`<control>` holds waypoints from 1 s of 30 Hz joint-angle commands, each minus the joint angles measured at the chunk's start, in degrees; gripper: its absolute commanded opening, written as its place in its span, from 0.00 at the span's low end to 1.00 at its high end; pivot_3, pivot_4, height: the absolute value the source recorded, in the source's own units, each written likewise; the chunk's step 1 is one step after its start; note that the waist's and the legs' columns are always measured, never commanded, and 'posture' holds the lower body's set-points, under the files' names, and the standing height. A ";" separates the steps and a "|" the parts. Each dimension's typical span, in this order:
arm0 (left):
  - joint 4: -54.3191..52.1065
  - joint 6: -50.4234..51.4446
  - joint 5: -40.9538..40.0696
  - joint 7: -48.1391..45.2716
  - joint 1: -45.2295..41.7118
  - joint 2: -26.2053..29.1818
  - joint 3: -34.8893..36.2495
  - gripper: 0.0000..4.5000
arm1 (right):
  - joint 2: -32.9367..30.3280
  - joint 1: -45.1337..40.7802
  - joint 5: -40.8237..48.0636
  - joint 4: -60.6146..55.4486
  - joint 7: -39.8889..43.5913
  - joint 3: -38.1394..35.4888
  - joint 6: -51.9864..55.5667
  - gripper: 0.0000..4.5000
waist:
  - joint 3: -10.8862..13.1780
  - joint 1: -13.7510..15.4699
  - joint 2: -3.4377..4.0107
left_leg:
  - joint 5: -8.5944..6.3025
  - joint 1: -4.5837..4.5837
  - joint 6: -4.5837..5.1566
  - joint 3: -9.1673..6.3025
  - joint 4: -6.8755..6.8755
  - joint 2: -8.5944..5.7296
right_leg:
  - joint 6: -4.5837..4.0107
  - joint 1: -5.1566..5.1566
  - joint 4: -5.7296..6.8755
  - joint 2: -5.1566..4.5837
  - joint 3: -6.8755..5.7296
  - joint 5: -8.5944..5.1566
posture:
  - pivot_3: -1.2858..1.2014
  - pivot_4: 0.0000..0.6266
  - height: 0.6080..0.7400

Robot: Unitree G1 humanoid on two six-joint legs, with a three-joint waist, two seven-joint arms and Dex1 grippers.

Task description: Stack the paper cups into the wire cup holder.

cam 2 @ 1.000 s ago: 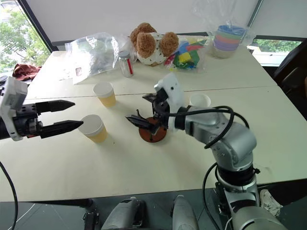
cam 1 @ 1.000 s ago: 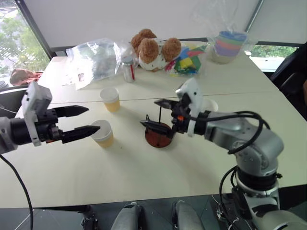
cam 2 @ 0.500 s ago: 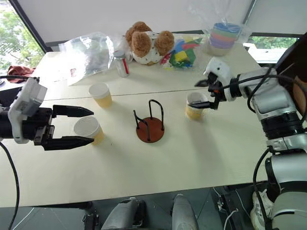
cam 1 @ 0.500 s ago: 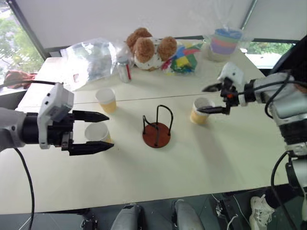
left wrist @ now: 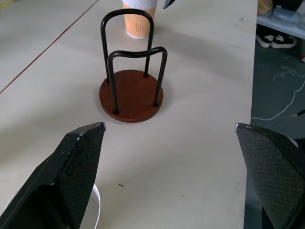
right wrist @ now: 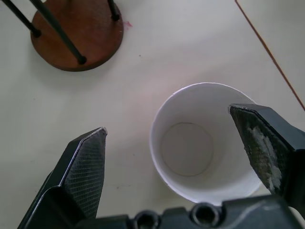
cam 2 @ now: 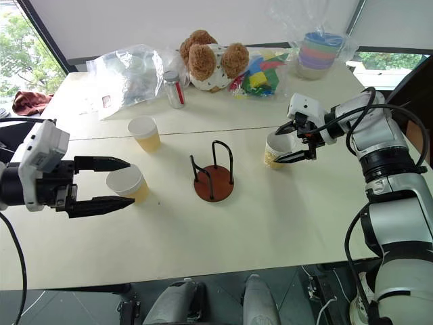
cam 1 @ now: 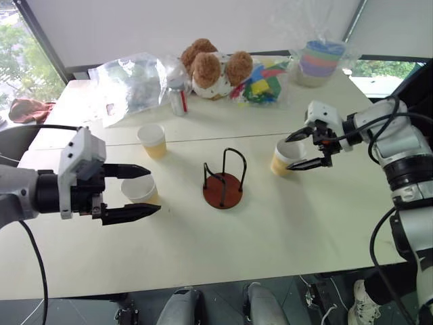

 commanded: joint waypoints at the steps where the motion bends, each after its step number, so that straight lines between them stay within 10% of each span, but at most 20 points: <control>1: -0.35 -0.51 0.00 0.42 -0.46 -0.09 1.83 1.00 | 0.29 -0.10 -1.66 -0.47 -0.62 -0.87 -1.62 0.94 | 0.00 0.26 0.00 | 0.00 0.00 -0.01 0.00 0.00 0.00 | 0.00 0.00 0.00 0.00 0.00 0.00 | 0.52 0.24 1.00; 10: 0.32 -1.49 1.01 0.52 -1.11 -0.17 0.33 1.00 | 3.04 -0.94 -7.06 6.58 -4.43 -0.34 -9.63 0.01 | 0.00 0.31 0.00 | 0.04 0.00 -0.07 0.00 0.00 -0.02 | -0.01 0.00 0.02 0.00 0.00 0.00 | 0.52 0.24 1.00; 20: 2.23 -1.40 2.92 -1.74 -0.46 1.14 1.04 1.00 | 3.58 -11.22 -3.34 1.36 3.02 -3.51 -6.37 0.01 | 0.10 0.09 0.17 | 0.05 0.00 -0.08 0.00 0.00 -0.03 | 0.00 -0.02 0.03 0.01 0.00 0.00 | 0.52 0.24 1.00; 30: 3.26 -2.27 5.33 -2.83 -1.25 0.55 -0.46 1.00 | -0.09 -21.71 23.26 -18.93 6.21 7.82 6.38 0.01 | 0.04 0.63 0.05 | 0.06 -0.01 -0.14 -0.16 -0.02 -0.05 | -0.01 -0.16 0.40 -0.10 -0.07 0.00 | 0.52 0.24 1.00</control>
